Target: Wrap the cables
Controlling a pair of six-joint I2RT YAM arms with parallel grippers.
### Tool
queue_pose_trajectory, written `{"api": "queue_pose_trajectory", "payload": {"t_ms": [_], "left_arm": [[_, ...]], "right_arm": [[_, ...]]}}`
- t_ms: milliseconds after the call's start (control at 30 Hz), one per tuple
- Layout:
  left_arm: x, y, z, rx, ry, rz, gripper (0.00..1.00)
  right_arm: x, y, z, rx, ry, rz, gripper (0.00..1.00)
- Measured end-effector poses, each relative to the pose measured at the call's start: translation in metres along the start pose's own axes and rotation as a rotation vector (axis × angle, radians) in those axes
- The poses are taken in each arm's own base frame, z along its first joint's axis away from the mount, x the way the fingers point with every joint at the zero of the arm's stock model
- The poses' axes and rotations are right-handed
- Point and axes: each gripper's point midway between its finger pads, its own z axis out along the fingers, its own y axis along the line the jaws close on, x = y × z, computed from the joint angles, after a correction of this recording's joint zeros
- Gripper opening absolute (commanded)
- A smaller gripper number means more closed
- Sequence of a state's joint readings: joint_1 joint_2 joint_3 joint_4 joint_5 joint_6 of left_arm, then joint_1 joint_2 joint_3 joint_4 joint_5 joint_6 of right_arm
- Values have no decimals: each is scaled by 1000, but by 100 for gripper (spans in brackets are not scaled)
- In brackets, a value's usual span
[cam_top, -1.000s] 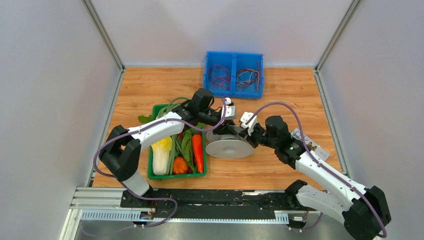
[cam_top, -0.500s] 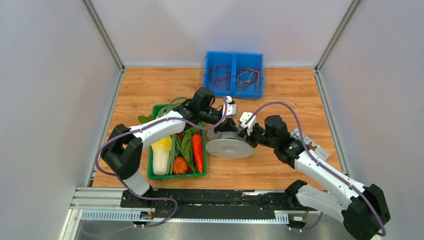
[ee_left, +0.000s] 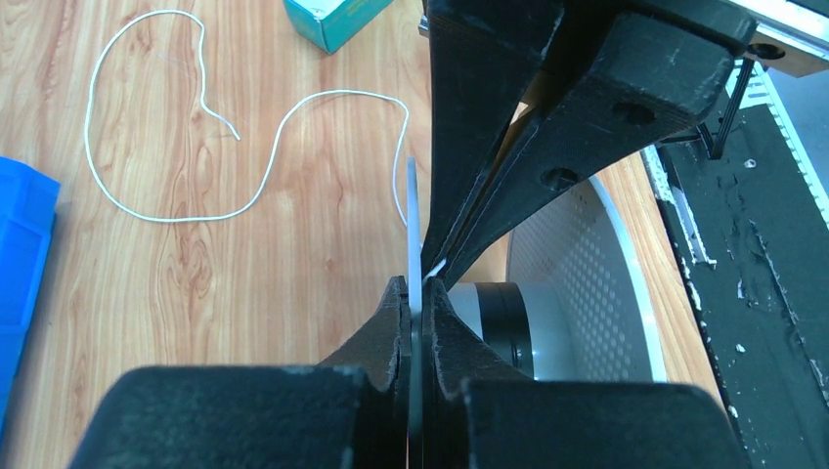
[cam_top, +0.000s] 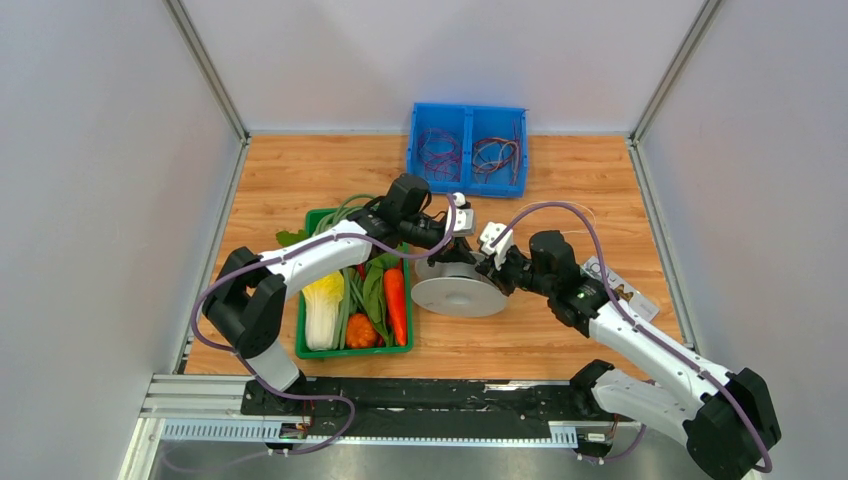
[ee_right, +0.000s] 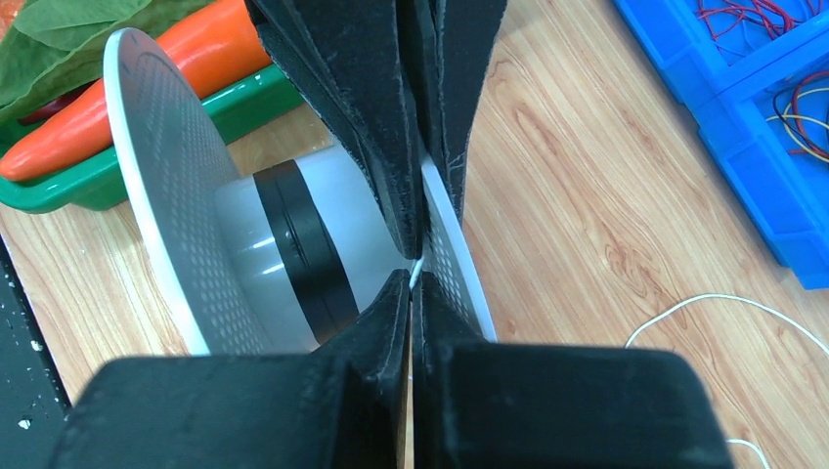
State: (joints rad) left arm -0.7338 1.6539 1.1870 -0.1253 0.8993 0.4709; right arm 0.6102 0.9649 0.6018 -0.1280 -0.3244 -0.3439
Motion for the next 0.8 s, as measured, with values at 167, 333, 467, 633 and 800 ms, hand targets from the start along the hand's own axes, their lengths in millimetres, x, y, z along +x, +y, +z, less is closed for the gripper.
{"api": "queue_pose_trajectory", "payload": {"t_ms": [167,333,467,633,800], "left_arm": [[-1,0,0,-5,0,-24,0],[-1,2,-2,-19,-1,-73,0],[1,9,-9,-56,10,-87,0],[-6,-2,-21,-52,18,-85,0],[-26,-10,-36,-40,-31,-76,0]], "right_arm": [[-1,0,-1,4,-1,11,17],[-4,-4,-8,28,-2,14,37],[-14,-14,-29,80,-31,10,48],[-24,-34,-58,178,-67,-6,60],[-7,-35,-69,165,-19,-14,73]]}}
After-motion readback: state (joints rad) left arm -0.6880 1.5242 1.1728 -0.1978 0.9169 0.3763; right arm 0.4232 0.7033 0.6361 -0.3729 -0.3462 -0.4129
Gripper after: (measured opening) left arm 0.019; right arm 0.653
